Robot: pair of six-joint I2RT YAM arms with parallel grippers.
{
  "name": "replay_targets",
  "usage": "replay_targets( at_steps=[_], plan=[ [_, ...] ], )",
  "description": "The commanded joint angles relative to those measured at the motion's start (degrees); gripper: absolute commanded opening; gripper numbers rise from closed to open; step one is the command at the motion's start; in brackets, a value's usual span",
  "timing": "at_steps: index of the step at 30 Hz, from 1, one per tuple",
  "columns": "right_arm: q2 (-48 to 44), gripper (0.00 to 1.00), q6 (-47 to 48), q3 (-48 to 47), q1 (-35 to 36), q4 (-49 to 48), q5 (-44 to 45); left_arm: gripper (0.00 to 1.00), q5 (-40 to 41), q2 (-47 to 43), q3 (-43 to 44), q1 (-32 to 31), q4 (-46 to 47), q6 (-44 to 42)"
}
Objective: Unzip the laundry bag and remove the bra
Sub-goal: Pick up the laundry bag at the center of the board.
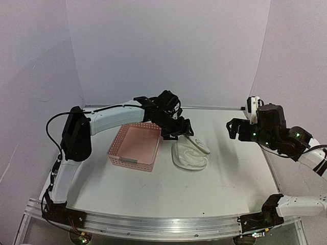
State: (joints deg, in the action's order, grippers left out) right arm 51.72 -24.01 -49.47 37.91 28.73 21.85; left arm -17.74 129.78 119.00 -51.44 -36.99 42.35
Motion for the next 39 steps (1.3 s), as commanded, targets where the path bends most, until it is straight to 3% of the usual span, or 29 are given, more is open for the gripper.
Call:
replay_targets(
  at_steps=[1,8,24,39],
  plan=[
    [-1.2,0.98,-0.9,0.5,0.0,-0.8,0.2,0.79,-2.6,1.8,5.7,0.1,2.7,1.5],
    [-1.5,0.98,-1.2,1.5,0.1,-0.9,0.2,0.68,-4.2,4.4,7.7,0.1,3.0,2.0],
    [-3.7,0.98,-1.8,3.7,0.1,-2.0,0.2,0.01,-6.1,2.5,3.0,0.0,3.9,0.9],
    [-1.3,0.98,1.8,2.8,0.1,-2.5,-7.9,0.0,-11.2,-10.3,-8.3,-0.7,8.2,-6.1]
  ],
)
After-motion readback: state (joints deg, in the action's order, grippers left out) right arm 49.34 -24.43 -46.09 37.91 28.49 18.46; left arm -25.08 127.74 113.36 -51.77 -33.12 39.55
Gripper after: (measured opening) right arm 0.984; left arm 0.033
